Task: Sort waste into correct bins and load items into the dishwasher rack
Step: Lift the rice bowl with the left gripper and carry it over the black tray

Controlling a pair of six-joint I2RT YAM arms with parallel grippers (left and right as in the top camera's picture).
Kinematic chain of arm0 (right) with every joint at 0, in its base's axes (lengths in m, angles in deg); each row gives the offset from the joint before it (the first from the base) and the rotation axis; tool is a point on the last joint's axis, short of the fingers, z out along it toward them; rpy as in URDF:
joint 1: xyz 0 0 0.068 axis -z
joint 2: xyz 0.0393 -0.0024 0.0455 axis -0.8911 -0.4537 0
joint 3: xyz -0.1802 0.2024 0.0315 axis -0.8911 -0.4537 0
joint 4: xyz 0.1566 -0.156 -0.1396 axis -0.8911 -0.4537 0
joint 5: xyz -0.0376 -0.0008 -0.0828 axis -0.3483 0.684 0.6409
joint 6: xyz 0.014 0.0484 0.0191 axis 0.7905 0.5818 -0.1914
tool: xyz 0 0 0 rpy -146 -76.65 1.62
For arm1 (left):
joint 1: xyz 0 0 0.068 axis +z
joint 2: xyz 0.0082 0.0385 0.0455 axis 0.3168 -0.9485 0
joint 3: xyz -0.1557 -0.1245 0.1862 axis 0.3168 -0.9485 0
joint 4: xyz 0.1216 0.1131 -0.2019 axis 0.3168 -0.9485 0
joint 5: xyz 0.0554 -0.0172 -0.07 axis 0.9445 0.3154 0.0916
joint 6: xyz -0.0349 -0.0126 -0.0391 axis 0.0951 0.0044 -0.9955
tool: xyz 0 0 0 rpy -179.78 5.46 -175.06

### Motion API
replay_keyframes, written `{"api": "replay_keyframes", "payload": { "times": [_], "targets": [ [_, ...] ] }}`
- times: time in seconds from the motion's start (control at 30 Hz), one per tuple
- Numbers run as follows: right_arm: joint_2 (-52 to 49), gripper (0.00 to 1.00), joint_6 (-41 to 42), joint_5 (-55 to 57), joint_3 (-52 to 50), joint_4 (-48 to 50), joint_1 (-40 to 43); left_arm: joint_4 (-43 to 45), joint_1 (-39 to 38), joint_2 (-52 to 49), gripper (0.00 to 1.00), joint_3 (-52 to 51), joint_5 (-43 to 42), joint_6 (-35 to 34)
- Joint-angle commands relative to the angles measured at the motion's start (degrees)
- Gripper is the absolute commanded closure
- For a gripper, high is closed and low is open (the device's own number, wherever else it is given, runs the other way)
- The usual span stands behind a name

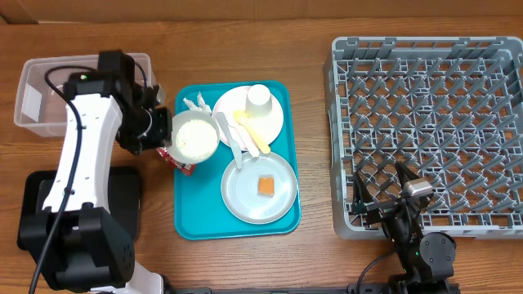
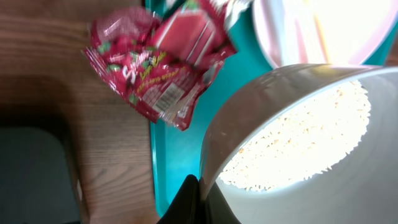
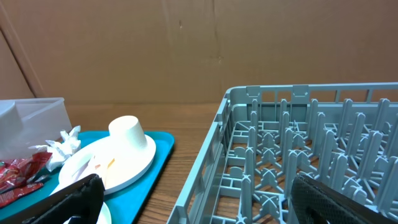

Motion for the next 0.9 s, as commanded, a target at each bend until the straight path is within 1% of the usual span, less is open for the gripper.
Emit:
{"api": "replay_keyframes", "payload": {
  "times": [0.0, 0.1, 0.17, 0.27, 0.33, 0.47, 0.7, 0.87],
  "targets": [
    [0.57, 0.00, -0.20, 0.79, -0.59, 0.31, -0.31, -2.36, -0.28, 0.09, 0.96, 6.29, -2.19, 1.11],
    [0.57, 0.00, -0.20, 0.79, -0.59, 0.31, -0.31, -7.10, -0.07, 0.61, 0.96, 10.67, 0.59, 0.85],
    [0.57, 0.00, -0.20, 0.79, -0.59, 0.31, -0.31, -10.25, 0.35, 1.25, 0.96, 12.46, 4.98, -0.94],
    [0.57, 0.00, -0.20, 0.79, -0.59, 0.31, -0.31, -13.07, 1.25, 3.10, 0.96, 12.76, 10.51, -2.93],
    [0.57, 0.00, -0.20, 0.79, -0.59, 0.31, -0.31, -14.43, 2.60, 4.81, 0.96, 12.76, 12.24, -3.69],
    [0.57, 0.00, -0.20, 0.79, -0.59, 0.31, -0.31, -15.89, 6.80, 8.90, 0.96, 12.74, 12.22, -3.65],
    [0.57, 0.00, -0.20, 0.79, -0.59, 0.31, -0.31, -19.50, 16.81, 14.53, 0.96, 12.72, 11.76, -2.40],
    [0.57, 0.00, -0.20, 0.79, -0.59, 0.31, -0.31, -16.68, 23.52, 16.22, 0.96, 12.72, 10.54, -2.54]
  ]
}}
